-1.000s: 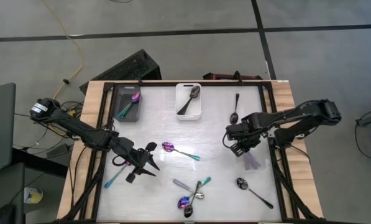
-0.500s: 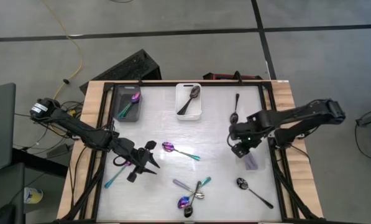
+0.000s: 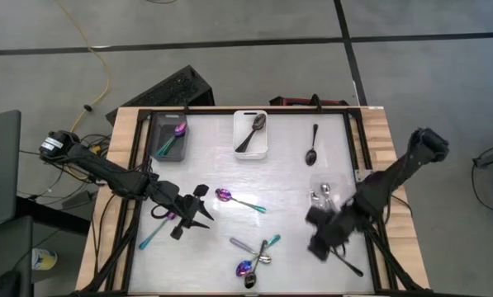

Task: Sort silverware by color (type)
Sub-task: Put the black spoon into the white bin

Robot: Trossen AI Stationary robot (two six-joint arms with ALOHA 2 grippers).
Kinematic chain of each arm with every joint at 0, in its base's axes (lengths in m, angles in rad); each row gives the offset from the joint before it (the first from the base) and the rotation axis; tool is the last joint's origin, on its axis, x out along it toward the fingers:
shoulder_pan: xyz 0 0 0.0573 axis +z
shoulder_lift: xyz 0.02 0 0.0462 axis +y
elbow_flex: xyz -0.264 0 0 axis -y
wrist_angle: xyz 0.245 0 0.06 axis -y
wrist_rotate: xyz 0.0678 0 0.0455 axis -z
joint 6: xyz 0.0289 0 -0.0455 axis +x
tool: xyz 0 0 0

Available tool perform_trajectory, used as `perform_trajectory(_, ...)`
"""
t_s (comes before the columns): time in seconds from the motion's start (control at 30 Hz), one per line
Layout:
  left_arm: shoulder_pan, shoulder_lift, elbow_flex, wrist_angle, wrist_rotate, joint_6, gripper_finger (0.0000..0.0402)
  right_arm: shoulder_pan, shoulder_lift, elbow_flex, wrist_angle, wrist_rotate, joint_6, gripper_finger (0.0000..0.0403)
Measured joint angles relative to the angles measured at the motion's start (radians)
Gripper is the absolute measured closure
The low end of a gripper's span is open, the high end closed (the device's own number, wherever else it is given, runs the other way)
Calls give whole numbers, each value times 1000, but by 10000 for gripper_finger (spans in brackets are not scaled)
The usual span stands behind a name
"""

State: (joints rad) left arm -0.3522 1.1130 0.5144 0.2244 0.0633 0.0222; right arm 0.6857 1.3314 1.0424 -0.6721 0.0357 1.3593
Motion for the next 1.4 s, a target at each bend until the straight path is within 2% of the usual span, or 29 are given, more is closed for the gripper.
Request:
perform_trajectory(0.13,25,0,0,15,0,-6,288,96,100,0,94,-12,97,185)
perform_trajectory(0.33,48,0,0,49,0,-7,288,171,221,0,59,-72,194,185)
perform_trajectory(0.73,53,0,1,84,4,-50,288,180,368,0,-149,-183,162,185)
perform_trajectory(1.1,53,0,1,82,5,-61,288,197,460,4,-155,-228,153,187)
perform_trajectory(1.23,53,0,1,82,7,-62,288,193,477,5,-153,-252,153,226)
perform_trajectory(1.4,53,0,1,82,7,-69,288,182,479,4,-151,-268,148,339)
